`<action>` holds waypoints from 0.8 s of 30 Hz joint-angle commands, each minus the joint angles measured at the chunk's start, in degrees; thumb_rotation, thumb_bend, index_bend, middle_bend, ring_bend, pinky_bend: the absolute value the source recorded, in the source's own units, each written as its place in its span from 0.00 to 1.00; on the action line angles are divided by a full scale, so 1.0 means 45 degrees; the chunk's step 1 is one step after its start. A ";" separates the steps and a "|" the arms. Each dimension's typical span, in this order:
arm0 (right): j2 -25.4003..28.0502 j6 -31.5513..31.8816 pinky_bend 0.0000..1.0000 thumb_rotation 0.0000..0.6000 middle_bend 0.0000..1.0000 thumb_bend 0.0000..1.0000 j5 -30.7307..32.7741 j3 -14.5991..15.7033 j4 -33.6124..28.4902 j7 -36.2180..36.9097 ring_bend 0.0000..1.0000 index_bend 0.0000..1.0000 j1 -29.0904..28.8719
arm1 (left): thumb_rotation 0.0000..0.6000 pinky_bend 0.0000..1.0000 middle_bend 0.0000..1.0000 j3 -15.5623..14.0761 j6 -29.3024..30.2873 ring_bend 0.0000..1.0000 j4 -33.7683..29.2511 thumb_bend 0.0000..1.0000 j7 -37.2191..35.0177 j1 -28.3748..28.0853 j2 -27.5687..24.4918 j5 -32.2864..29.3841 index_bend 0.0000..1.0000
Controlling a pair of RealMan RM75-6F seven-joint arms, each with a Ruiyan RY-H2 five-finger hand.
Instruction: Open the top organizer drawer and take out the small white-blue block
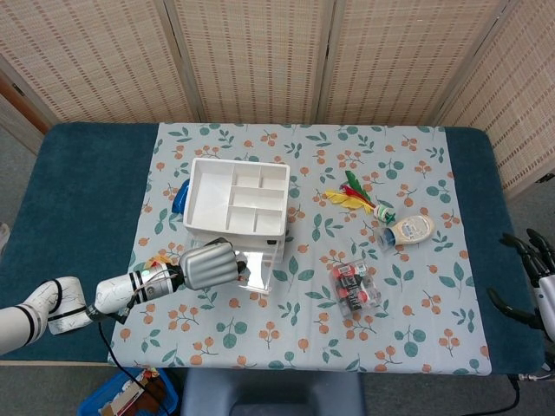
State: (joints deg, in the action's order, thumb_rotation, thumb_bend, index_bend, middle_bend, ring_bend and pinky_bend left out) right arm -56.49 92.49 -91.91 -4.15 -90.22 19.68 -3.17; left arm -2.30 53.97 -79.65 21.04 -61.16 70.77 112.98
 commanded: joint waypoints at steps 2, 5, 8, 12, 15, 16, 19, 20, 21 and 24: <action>-0.0018 -0.0014 0.13 1.00 0.21 0.29 0.0026 -0.0004 0.0021 0.0011 0.08 0.07 0.0001 | 1.00 1.00 0.97 -0.0016 -0.0055 1.00 0.0012 0.08 -0.0008 -0.0026 0.0062 -0.0027 0.51; -0.0019 -0.0014 0.13 1.00 0.21 0.29 0.0036 -0.0005 0.0031 0.0008 0.08 0.07 0.0008 | 1.00 1.00 0.97 -0.0024 -0.0084 1.00 0.0048 0.08 -0.0028 -0.0039 0.0137 -0.0067 0.52; -0.0020 -0.0010 0.13 1.00 0.21 0.29 0.0049 -0.0010 0.0026 0.0004 0.08 0.07 0.0015 | 1.00 1.00 0.97 -0.0004 -0.0063 1.00 0.0099 0.08 -0.0117 -0.0061 0.0211 -0.0114 0.53; -0.0027 -0.0043 0.13 1.00 0.21 0.29 0.0080 -0.0008 0.0032 0.0004 0.08 0.07 0.0016 | 1.00 1.00 0.97 0.0041 -0.0053 1.00 0.0171 0.08 -0.0249 -0.0087 0.0261 -0.0222 0.53; -0.0040 -0.0050 0.13 1.00 0.21 0.29 0.0097 -0.0020 0.0052 0.0013 0.08 0.07 0.0012 | 1.00 1.00 0.97 0.0079 0.0050 1.00 0.0206 0.08 -0.0389 -0.0086 0.0268 -0.0285 0.54; -0.0044 -0.0050 0.13 1.00 0.21 0.29 0.0099 -0.0022 0.0061 0.0016 0.08 0.07 0.0012 | 1.00 1.00 0.97 0.0087 0.0077 1.00 0.0219 0.08 -0.0420 -0.0082 0.0270 -0.0303 0.55; -0.0060 -0.0057 0.13 1.00 0.21 0.29 0.0099 -0.0023 0.0089 0.0027 0.08 0.07 0.0009 | 1.00 1.00 0.97 0.0093 0.0107 1.00 0.0238 0.08 -0.0472 -0.0078 0.0273 -0.0349 0.57; -0.0065 -0.0065 0.13 1.00 0.21 0.29 0.0105 -0.0023 0.0094 0.0034 0.08 0.07 0.0007 | 1.00 1.00 0.97 0.0096 0.0112 1.00 0.0242 0.08 -0.0471 -0.0074 0.0267 -0.0366 0.57; -0.0068 -0.0077 0.13 1.00 0.21 0.29 0.0112 -0.0023 0.0096 0.0045 0.08 0.07 0.0004 | 1.00 1.00 0.97 0.0111 0.0148 1.00 0.0238 0.08 -0.0467 -0.0056 0.0259 -0.0394 0.58; -0.0072 -0.0076 0.13 1.00 0.21 0.29 0.0111 -0.0029 0.0105 0.0058 0.08 0.07 0.0001 | 1.00 1.00 0.97 0.0180 0.0330 1.00 0.0186 0.08 -0.0531 0.0046 0.0186 -0.0533 0.59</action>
State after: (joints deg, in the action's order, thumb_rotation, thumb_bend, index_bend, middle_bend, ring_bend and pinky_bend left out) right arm -56.81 92.14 -91.41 -4.28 -89.75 19.94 -3.17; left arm -1.63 55.15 -78.70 18.77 -61.14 71.77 110.80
